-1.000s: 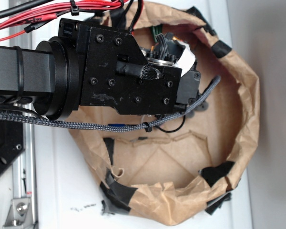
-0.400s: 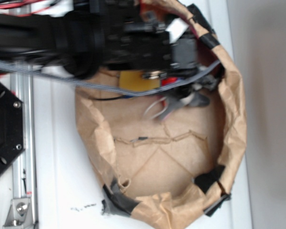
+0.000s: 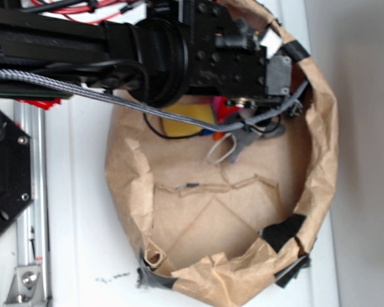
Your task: Grab the carrot.
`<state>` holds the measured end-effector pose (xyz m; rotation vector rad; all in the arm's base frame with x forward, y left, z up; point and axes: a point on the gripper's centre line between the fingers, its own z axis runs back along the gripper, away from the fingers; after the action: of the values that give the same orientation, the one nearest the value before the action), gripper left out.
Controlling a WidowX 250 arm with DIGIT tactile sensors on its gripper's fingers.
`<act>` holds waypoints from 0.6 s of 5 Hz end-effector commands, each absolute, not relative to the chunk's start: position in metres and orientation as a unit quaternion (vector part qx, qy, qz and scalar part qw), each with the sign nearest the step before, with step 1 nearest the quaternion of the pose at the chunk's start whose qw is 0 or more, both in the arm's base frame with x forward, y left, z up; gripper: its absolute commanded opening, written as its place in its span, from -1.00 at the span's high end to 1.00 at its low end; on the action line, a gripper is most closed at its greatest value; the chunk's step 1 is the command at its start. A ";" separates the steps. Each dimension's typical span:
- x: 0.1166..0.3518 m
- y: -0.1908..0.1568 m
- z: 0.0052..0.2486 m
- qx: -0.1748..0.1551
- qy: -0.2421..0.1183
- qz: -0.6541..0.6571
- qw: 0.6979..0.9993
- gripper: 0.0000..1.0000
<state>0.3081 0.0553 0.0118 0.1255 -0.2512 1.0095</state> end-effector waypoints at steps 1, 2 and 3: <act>0.298 0.049 0.022 0.098 -0.113 0.397 0.905 1.00; 0.290 0.041 0.070 0.043 -0.126 0.286 0.949 1.00; 0.273 0.014 0.118 -0.003 -0.204 0.169 0.964 1.00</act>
<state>0.2711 0.0024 0.1098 0.0075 -0.3693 0.3684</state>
